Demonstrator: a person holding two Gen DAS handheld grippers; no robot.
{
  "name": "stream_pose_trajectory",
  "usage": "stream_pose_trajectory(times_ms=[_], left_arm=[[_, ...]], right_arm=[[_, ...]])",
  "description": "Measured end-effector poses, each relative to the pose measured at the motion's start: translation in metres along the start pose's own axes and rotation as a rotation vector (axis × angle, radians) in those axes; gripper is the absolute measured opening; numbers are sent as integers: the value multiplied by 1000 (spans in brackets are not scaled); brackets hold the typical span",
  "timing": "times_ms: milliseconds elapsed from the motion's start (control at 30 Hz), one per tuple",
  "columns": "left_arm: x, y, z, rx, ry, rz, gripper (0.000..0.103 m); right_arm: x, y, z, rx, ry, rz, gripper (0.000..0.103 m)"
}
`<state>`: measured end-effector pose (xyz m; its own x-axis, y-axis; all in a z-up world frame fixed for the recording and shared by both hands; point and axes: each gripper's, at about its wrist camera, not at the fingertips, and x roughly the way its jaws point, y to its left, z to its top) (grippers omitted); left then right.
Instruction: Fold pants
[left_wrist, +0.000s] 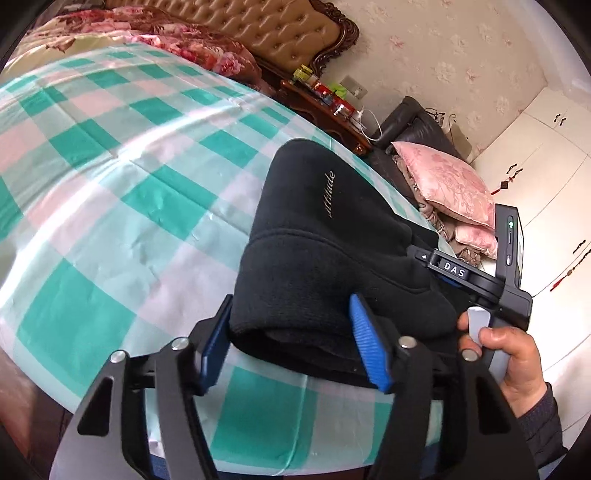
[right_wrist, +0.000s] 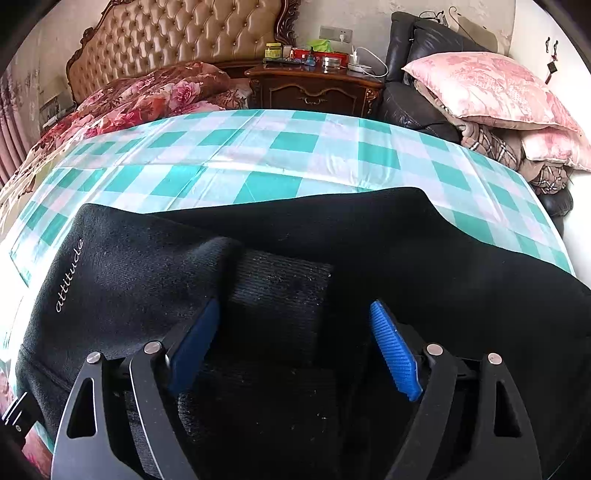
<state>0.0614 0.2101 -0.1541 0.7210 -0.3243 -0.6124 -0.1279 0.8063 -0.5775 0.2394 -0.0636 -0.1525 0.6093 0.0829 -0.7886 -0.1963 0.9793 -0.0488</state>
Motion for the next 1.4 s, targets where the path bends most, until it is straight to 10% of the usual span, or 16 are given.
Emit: stream_pose_trajectory(times_ms=[367, 767, 933, 1200, 1400], left_arm=[[2, 2, 3, -69, 1, -31, 65], [-16, -48, 6, 161, -71, 123, 31], [-21, -77, 3, 295, -121, 219, 29], [-21, -87, -3, 346, -141, 276, 28], [-23, -68, 0, 218, -128, 200, 46]], right_arm=[[0, 0, -1, 3, -8, -2, 81], [-52, 33, 62, -62, 49, 61, 88], [-48, 115, 93, -193, 281, 302, 88], [12, 210, 73, -476, 489, 164, 88], [22, 227, 49, -622, 471, 78, 34]])
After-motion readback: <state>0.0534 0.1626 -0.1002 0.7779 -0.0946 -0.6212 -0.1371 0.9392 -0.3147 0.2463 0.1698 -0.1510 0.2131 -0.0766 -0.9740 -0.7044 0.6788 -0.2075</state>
